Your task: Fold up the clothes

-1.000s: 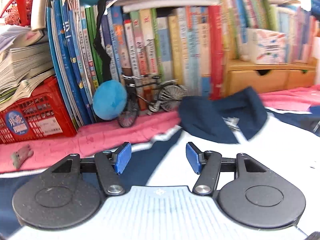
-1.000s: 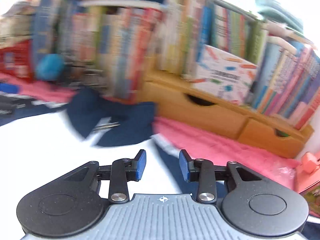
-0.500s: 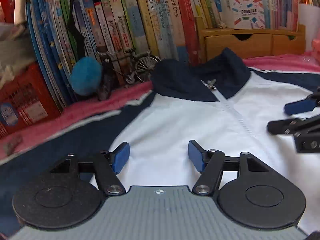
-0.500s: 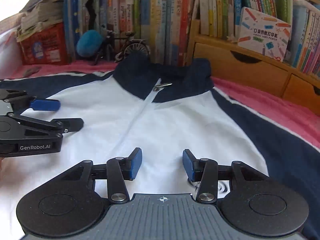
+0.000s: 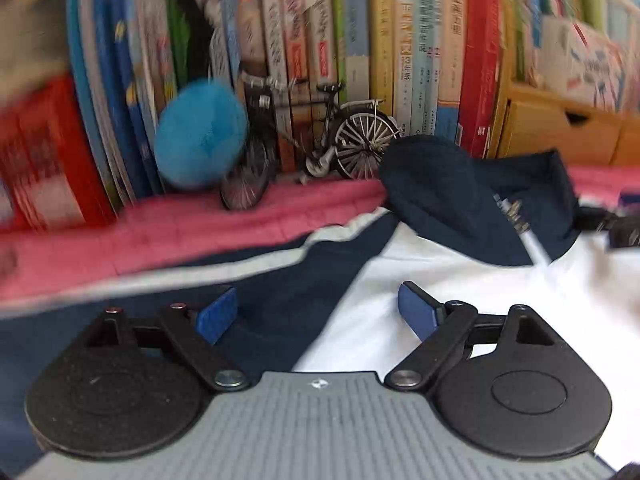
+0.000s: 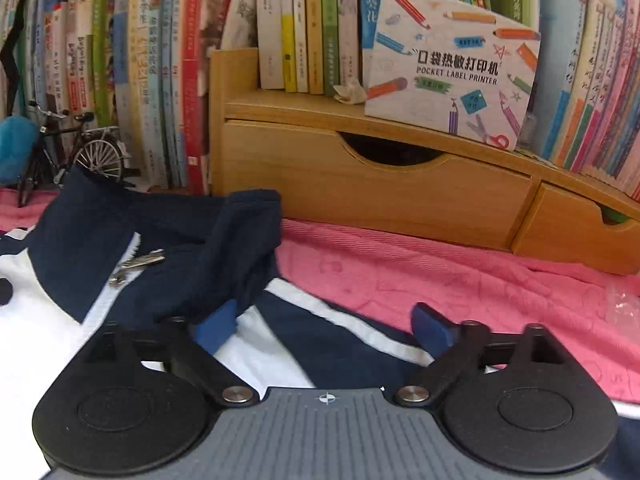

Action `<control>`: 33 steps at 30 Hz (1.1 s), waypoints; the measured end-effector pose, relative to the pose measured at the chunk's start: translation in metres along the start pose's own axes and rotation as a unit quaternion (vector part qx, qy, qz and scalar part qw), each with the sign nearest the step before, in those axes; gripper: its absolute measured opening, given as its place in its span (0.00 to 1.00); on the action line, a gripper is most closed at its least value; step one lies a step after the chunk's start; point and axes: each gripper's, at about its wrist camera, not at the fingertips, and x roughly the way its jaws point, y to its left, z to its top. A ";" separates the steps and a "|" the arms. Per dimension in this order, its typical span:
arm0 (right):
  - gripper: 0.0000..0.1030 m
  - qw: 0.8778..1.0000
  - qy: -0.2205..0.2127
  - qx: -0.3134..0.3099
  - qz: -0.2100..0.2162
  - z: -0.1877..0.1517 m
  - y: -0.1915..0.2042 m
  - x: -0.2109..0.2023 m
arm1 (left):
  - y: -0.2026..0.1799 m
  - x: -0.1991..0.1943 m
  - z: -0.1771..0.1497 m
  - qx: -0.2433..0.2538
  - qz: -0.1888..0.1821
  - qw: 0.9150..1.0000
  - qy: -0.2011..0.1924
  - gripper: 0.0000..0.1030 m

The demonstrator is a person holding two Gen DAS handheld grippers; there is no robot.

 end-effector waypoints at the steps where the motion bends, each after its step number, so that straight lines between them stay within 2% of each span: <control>1: 0.92 0.999 -0.012 -0.040 -0.031 0.000 0.009 -0.008 | -0.003 -0.003 -0.002 0.058 0.054 0.997 -0.008 0.81; 2: 0.89 0.994 -0.027 -0.086 -0.068 0.000 0.019 -0.018 | -0.002 -0.008 -0.006 0.096 0.093 0.991 -0.012 0.71; 3: 0.85 0.981 -0.059 -0.148 -0.109 -0.006 0.033 -0.033 | 0.001 -0.015 -0.011 0.121 0.115 0.986 -0.020 0.69; 4: 0.85 0.962 -0.093 -0.211 -0.149 -0.014 0.048 -0.048 | 0.005 -0.026 -0.018 0.131 0.122 0.983 -0.030 0.69; 6: 0.86 0.934 -0.147 -0.289 -0.149 -0.031 0.065 -0.089 | 0.016 -0.062 -0.035 0.103 0.089 0.989 -0.054 0.69; 8: 0.88 0.926 -0.178 -0.312 -0.113 -0.048 0.071 -0.141 | 0.020 -0.112 -0.061 0.043 0.027 0.996 -0.073 0.73; 10: 0.92 0.928 -0.197 -0.307 -0.072 -0.072 0.072 -0.196 | 0.025 -0.162 -0.088 -0.018 -0.035 0.995 -0.090 0.75; 12: 0.96 0.931 -0.209 -0.297 -0.035 -0.097 0.071 -0.252 | 0.027 -0.210 -0.116 -0.076 -0.090 0.987 -0.106 0.78; 15: 0.97 0.944 -0.206 -0.257 -0.024 -0.143 0.060 -0.323 | 0.012 -0.258 -0.169 -0.145 -0.113 0.977 -0.109 0.81; 16: 0.97 0.949 -0.203 -0.241 -0.025 -0.158 0.056 -0.345 | 0.006 -0.269 -0.185 -0.162 -0.109 0.975 -0.107 0.81; 18: 0.97 0.966 -0.187 -0.173 -0.028 -0.188 0.048 -0.377 | -0.008 -0.289 -0.210 -0.180 -0.088 0.974 -0.109 0.81; 21: 0.97 0.984 -0.169 -0.057 -0.027 -0.235 0.038 -0.419 | -0.024 -0.311 -0.235 -0.171 -0.061 0.975 -0.130 0.81; 24: 0.97 0.978 -0.205 0.048 0.006 -0.275 0.054 -0.428 | -0.033 -0.314 -0.249 -0.161 -0.033 0.979 -0.118 0.81; 25: 0.97 0.974 -0.220 0.060 0.018 -0.284 0.066 -0.423 | -0.035 -0.312 -0.253 -0.158 -0.020 0.981 -0.112 0.81; 28: 0.96 0.962 -0.268 0.039 0.041 -0.301 0.115 -0.410 | -0.034 -0.302 -0.265 -0.147 0.017 0.983 -0.111 0.84; 30: 0.94 0.959 -0.279 0.025 0.048 -0.305 0.141 -0.398 | -0.033 -0.299 -0.271 -0.140 0.032 0.982 -0.123 0.87; 33: 0.87 0.963 -0.265 0.001 0.049 -0.310 0.159 -0.376 | -0.031 -0.298 -0.273 -0.134 0.040 0.982 -0.131 0.90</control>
